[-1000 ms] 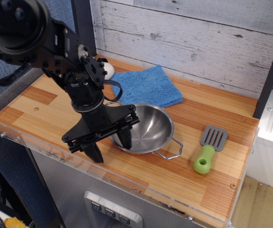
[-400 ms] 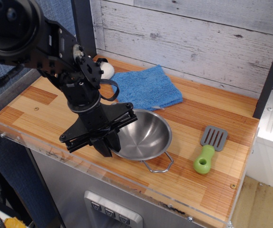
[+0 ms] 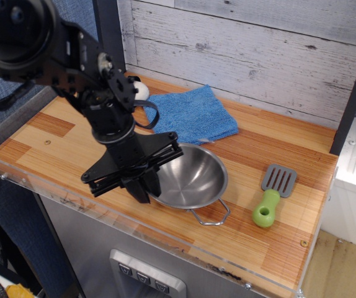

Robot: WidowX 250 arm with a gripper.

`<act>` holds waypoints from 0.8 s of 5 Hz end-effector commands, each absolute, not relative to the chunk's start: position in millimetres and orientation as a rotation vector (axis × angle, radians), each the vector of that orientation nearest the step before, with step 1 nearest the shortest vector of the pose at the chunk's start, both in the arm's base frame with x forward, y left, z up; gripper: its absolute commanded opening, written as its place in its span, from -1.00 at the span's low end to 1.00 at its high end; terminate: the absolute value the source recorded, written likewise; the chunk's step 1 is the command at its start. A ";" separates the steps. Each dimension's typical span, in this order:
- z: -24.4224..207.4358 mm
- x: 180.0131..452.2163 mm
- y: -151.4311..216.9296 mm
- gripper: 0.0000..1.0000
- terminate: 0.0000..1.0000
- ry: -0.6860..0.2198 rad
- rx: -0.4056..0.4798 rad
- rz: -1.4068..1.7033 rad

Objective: Move the silver bowl to the bottom left corner of the table.

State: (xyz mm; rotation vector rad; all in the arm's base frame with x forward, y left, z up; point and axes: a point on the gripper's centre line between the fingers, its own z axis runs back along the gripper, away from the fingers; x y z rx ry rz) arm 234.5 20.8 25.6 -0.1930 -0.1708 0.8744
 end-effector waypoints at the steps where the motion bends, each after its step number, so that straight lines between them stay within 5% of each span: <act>1: 58.4 259.6 32.4 -1.00 -1.00 -0.277 -0.214 0.838; 4: 77.3 265.9 110.7 -1.00 -1.00 -0.333 -0.192 0.958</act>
